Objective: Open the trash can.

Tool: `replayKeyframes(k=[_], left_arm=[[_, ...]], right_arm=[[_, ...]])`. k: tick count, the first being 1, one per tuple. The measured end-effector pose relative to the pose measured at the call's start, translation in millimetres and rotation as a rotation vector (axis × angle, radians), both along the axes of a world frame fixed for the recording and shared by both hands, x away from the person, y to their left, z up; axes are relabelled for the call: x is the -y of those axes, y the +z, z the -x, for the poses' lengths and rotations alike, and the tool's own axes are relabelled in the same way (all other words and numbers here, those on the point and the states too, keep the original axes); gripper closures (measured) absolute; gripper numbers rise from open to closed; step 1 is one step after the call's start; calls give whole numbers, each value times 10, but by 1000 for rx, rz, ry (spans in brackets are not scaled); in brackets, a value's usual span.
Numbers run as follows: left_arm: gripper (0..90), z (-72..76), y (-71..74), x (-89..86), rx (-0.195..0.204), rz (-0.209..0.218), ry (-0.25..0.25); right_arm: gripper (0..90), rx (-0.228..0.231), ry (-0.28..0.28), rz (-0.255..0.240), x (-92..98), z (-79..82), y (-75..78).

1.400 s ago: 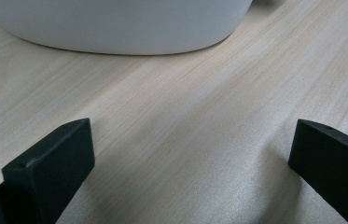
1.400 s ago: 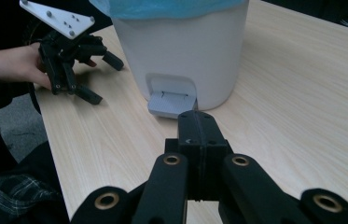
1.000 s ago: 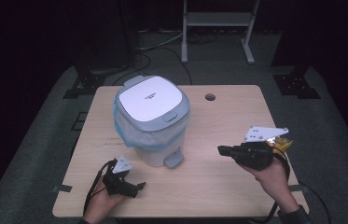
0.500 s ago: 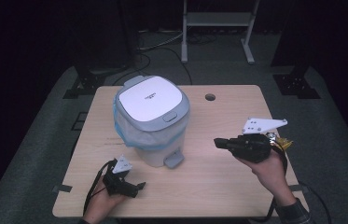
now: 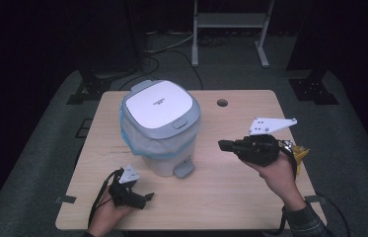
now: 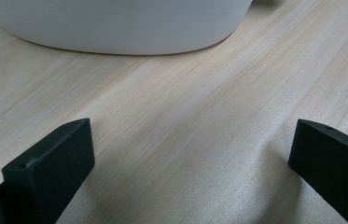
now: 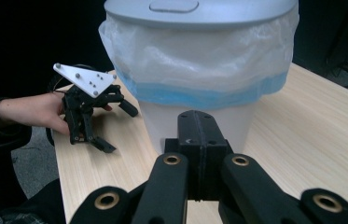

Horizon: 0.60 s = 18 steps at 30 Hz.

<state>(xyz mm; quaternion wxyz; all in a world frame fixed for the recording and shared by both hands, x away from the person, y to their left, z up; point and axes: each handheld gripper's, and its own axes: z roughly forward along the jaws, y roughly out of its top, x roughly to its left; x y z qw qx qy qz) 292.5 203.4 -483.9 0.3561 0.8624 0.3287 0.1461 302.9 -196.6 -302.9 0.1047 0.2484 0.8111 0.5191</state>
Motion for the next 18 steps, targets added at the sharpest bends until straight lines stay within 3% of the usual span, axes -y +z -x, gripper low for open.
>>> replayKeyframes(k=[18], left_arm=[[0, 0, 0, 0, 1, 0, 0]], right_arm=[[899, 47, 34, -15, -252, -92, 252]])
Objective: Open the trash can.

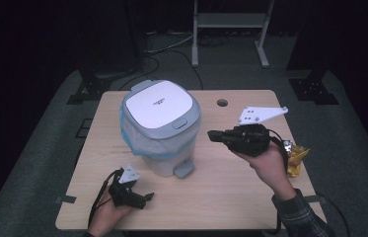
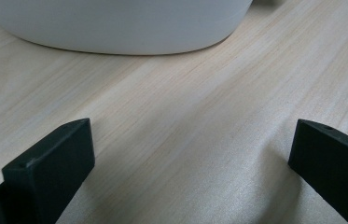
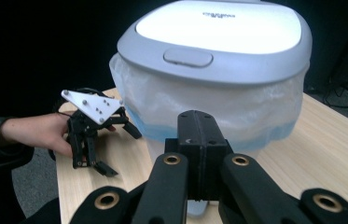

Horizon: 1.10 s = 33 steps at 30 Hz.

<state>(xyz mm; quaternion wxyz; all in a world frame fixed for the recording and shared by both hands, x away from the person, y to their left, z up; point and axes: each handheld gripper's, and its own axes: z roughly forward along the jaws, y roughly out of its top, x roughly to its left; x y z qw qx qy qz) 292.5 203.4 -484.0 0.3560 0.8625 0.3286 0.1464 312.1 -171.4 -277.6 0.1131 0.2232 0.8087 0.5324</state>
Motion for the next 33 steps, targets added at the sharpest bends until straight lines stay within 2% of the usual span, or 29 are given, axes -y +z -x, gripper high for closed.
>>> replayKeyframes(k=[18, 33], left_arm=[[0, 0, -1, 0, 1, 0, 0], [0, 0, 0, 1, 0, 0, 0]], right_arm=[[898, 36, 27, -16, -213, -99, 213], [898, 35, 39, -1, -426, -246, 261]])
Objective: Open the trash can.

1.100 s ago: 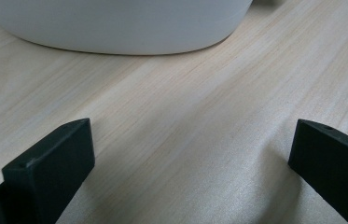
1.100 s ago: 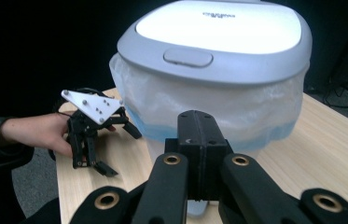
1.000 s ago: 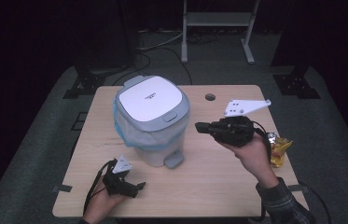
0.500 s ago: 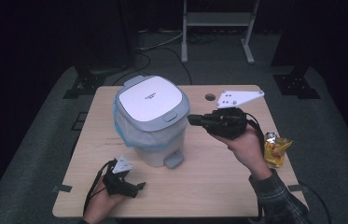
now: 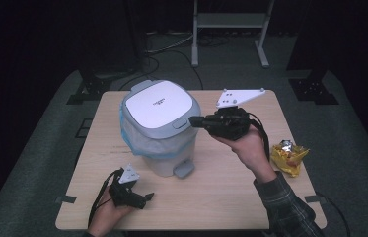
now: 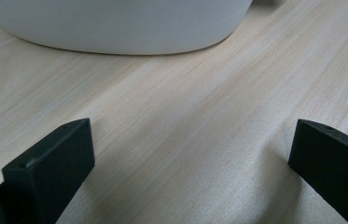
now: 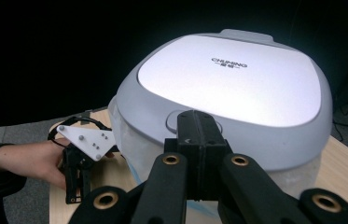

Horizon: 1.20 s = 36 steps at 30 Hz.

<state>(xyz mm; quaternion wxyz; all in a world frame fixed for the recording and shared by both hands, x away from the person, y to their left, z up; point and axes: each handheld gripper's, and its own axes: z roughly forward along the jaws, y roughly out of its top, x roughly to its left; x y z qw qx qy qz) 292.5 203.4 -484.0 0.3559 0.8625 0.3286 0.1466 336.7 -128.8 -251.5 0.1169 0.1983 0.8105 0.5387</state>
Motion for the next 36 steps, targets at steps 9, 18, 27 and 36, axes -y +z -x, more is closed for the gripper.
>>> replayKeyframes(k=[9, 18, 27, 36], left_arm=[[0, 0, 1, 0, 0, 0, 0], [0, 0, 0, 0, 0, 0, 0], [0, 0, 1, 0, 0, 0, 0], [0, 0, 1, -1, -1, 0, 0]], right_arm=[[897, -25, 19, 3, -126, -107, -7], [899, -36, 17, 13, -262, -174, -31], [899, -42, 6, 28, -323, -238, -84], [900, -25, -3, 27, -339, -221, -98]])
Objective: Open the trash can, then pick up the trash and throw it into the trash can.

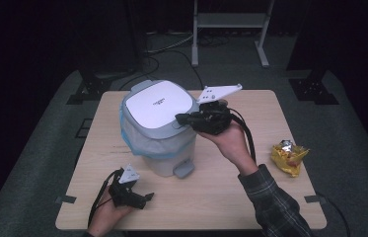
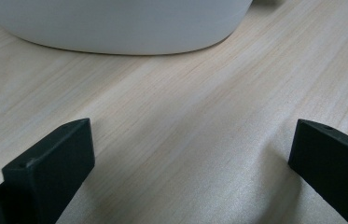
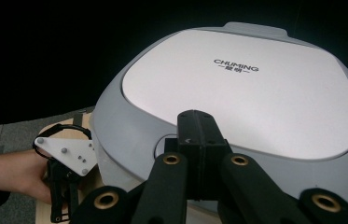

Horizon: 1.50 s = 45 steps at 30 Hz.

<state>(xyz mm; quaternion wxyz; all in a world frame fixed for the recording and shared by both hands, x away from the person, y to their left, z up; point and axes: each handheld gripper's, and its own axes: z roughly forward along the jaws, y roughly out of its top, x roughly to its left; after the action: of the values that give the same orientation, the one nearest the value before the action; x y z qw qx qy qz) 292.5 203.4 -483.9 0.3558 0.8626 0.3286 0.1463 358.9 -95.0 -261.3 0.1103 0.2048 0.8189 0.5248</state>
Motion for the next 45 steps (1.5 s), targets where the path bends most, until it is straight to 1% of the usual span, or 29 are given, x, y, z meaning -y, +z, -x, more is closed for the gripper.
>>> replayKeyframes(k=[6, 9, 16, 18, 20, 21, 22, 26, 28, 31, 39, 45], left_arm=[[0, 0, 0, 0, 0, 0, 0], [0, 0, 0, 0, 0, 0, 0], [0, 4, 1, -2, -1, 1, -1], [0, 7, -1, -3, -1, 2, -2], [0, 7, -1, -3, -1, 3, -1], [0, 7, -1, -3, -1, 3, -1], [0, 7, -1, -2, -1, 3, -1], [0, 7, 0, -3, -1, 3, -2], [0, 7, 0, -3, -1, 2, -1], [0, 7, -1, -3, -1, 3, -2], [0, 7, -1, -3, -1, 3, -1], [0, 7, 0, -3, -1, 3, -1]], right_arm=[[900, 3, -5, -3, 4, 17, -15], [900, 8, -10, 5, 0, 28, -14], [899, 3, -3, -7, 12, 21, -9], [870, 3, -7, -21, 40, 24, -11], [823, 6, -16, -43, 86, 30, 3], [823, 6, -16, -43, 86, 30, 3], [764, 10, -32, -59, 149, 40, 32], [669, -2, -58, -59, 276, 63, 66], [588, -8, -78, -59, 362, 78, 74], [530, -14, -103, -60, 497, 93, 70], [469, -34, -158, -52, 797, 133, -14], [437, -37, -194, -47, 977, 171, -100]])
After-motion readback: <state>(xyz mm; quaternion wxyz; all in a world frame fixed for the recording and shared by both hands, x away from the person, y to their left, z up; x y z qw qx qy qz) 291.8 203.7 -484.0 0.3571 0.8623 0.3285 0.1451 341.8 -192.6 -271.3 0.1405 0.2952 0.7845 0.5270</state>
